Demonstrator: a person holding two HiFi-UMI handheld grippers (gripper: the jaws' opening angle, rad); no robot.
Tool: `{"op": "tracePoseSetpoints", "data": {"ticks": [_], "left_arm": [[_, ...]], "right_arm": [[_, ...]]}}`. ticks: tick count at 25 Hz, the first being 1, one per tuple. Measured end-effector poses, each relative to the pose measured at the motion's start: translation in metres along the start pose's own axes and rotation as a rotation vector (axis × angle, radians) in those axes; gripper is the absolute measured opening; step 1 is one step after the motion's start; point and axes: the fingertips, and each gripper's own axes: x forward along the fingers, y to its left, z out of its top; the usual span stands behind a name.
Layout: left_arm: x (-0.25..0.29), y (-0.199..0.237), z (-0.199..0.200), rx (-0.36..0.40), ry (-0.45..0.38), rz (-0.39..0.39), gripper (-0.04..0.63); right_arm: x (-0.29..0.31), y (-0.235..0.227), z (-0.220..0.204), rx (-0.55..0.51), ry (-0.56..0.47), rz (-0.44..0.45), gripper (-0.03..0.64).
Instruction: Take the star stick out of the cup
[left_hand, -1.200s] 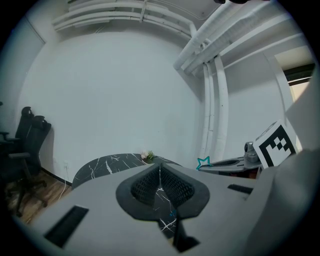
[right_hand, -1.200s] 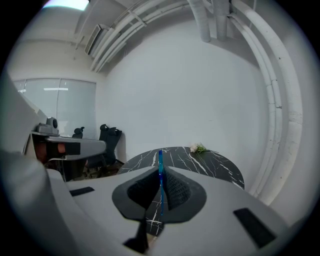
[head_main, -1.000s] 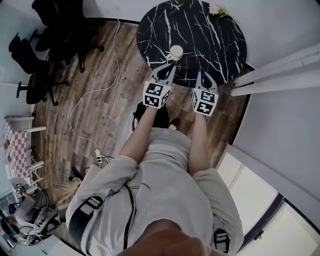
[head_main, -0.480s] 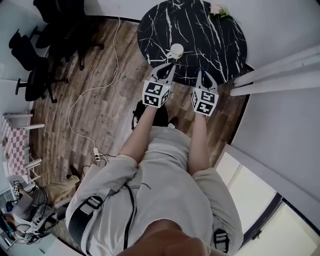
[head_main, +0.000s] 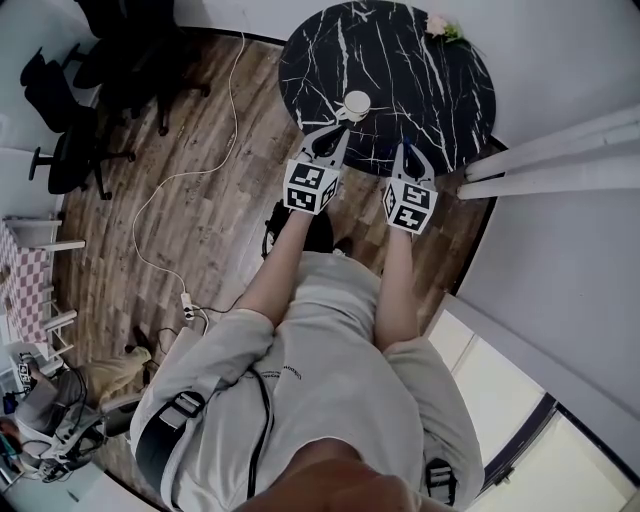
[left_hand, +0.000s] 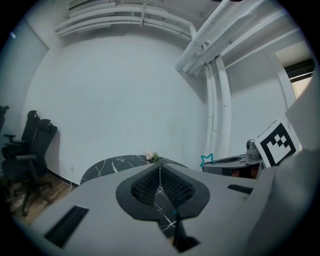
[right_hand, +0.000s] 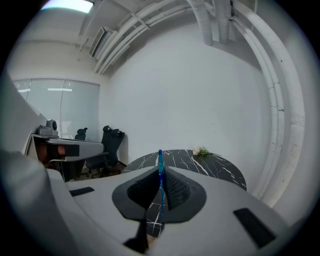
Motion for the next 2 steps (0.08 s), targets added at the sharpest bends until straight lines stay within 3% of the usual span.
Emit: {"op": "tracePoseSetpoints", "data": {"ticks": [2], "left_arm": [[0.0005, 0.0009, 0.0007, 0.0, 0.002, 0.002, 0.023]], "right_arm": [[0.0014, 0.0014, 0.0019, -0.003, 0.0, 0.004, 0.044]]}}
